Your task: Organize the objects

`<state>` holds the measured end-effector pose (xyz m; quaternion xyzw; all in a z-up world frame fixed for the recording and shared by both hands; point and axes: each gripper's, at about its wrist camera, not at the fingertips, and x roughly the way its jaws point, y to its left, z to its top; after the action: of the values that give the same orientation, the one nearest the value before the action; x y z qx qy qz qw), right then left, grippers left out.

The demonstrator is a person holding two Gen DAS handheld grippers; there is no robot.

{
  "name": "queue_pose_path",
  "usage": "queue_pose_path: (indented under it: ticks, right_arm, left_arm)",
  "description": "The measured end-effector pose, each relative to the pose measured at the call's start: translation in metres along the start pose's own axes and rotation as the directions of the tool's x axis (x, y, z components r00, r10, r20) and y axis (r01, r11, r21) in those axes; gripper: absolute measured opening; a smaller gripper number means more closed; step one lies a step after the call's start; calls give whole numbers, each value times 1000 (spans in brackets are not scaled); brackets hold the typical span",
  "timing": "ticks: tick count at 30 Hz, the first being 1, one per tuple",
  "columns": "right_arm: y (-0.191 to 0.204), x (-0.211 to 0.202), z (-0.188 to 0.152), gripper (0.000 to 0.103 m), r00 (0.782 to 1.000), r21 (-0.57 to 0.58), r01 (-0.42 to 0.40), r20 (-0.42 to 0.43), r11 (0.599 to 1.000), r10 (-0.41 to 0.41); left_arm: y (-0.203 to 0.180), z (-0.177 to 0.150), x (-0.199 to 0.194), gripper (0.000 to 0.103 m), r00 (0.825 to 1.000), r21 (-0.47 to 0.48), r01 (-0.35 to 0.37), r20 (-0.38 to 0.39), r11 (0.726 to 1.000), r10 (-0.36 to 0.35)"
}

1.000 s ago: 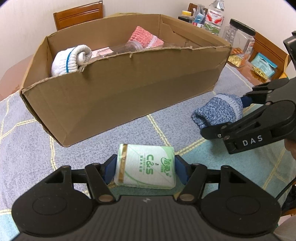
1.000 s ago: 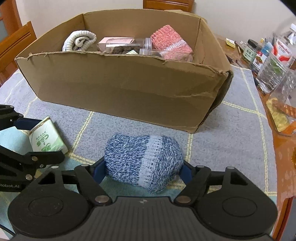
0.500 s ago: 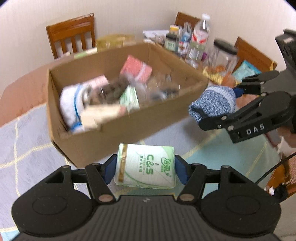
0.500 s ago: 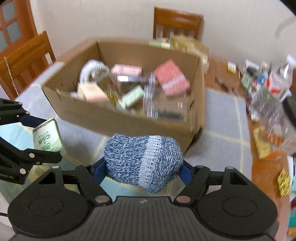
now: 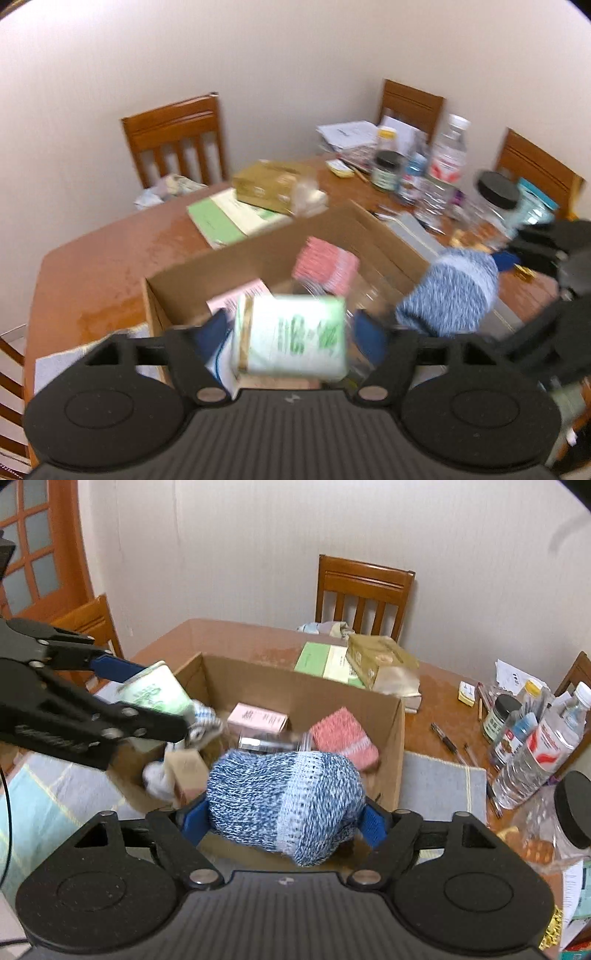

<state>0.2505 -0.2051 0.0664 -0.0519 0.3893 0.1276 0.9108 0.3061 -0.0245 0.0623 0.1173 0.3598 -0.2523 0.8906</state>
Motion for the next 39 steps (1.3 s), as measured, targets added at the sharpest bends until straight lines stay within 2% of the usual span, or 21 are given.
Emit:
queue_pose_path:
  ticks: [1, 2, 6, 9, 15, 19, 24, 29, 33, 36, 39]
  right_arm:
    - [-2, 4, 3, 99, 1000, 14, 6, 3, 1000, -6]
    - [-4, 6, 5, 102, 1000, 31, 11, 5, 999, -11]
    - [-10, 7, 8, 103, 1000, 66, -3, 7, 998, 2]
    - [-11, 5, 8, 103, 999, 63, 31, -14, 998, -30]
    - [-17, 4, 14, 103, 988, 107, 119, -111, 987, -108]
    - [-16, 4, 13, 103, 978, 137, 159, -159, 978, -136]
    - [-5, 6, 0, 103, 963, 149, 205, -205, 967, -173]
    - [5, 5, -14, 103, 956, 186, 215, -241, 959, -167]
    - [8, -1, -18, 103, 959, 225, 208, -238, 952, -153]
    - [11, -4, -19, 103, 960, 237, 204, -240, 950, -146]
    - [12, -6, -19, 103, 960, 243, 204, -239, 948, -145]
  left_arm:
    - [1, 2, 5, 99, 1000, -8, -12, 7, 1000, 12]
    - [2, 3, 9, 99, 1000, -14, -24, 13, 1000, 25]
    - [1, -1, 16, 99, 999, -42, -53, -11, 998, 52]
    - [0, -7, 14, 100, 996, -65, -87, -20, 994, 86]
    - [-4, -18, -1, 102, 981, -114, -192, -9, 975, 192]
    - [-5, -31, -7, 102, 973, -185, -230, -73, 955, 220]
    - [-9, -51, -13, 102, 956, -259, -275, -173, 926, 236]
    - [-15, -65, -19, 102, 934, -275, -327, -242, 904, 264]
    - [-18, -69, -27, 102, 930, -286, -329, -263, 900, 256]
    - [-18, -67, -33, 102, 937, -298, -310, -256, 903, 238]
    - [-19, -64, -36, 102, 936, -297, -314, -253, 902, 243]
